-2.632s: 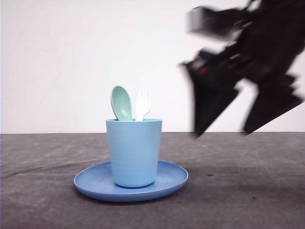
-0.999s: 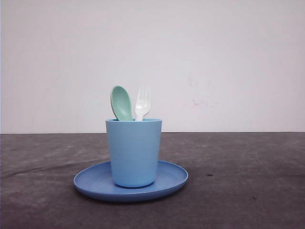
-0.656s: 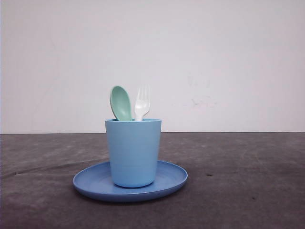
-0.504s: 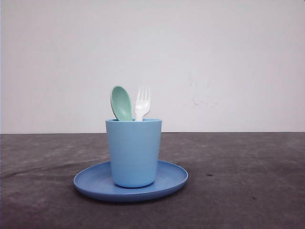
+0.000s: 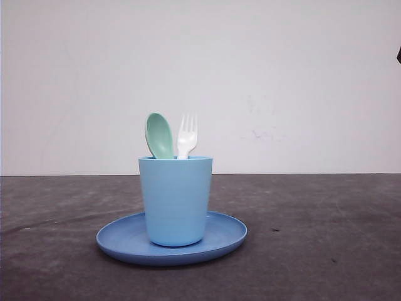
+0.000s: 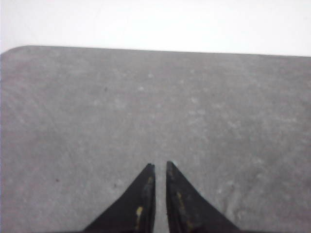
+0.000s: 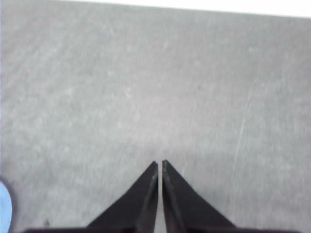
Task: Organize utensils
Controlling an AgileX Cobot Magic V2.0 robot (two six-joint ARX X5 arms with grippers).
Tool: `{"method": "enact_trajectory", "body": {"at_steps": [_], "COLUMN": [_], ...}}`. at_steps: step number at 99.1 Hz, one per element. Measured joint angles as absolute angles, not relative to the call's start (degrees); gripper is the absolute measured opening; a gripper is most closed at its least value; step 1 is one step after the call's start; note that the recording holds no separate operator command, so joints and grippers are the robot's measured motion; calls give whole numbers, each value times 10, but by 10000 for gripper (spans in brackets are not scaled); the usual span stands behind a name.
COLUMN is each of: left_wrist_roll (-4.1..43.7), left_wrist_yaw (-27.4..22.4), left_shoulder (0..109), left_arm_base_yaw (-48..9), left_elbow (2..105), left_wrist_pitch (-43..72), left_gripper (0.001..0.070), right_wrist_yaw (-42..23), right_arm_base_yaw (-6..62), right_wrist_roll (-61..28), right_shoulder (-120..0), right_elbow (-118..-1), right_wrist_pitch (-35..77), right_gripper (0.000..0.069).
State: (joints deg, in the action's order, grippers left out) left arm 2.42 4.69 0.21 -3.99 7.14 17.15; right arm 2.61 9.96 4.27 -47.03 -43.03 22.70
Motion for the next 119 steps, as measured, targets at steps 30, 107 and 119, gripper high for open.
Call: {"method": "enact_trajectory", "body": {"at_steps": [30,107,119], "left_wrist_roll": [26,26,26], "left_wrist_yaw": [47,47,47], "left_shoulder": [3,3,3], "left_arm_base_yaw": [-40,-40,-40], "left_elbow": [29,18,18], "left_wrist_pitch": [133,104,104], "left_gripper": [14,14,14], "right_wrist_yaw": [26,26,26], "right_arm_base_yaw": [100,100,100], "right_wrist_roll": [43,43,43], "right_shoulder": [-471,-471,-471], "right_elbow": [-430,-430,-430], "right_wrist_pitch": [184,156,156], "right_gripper": [14,14,14]}}
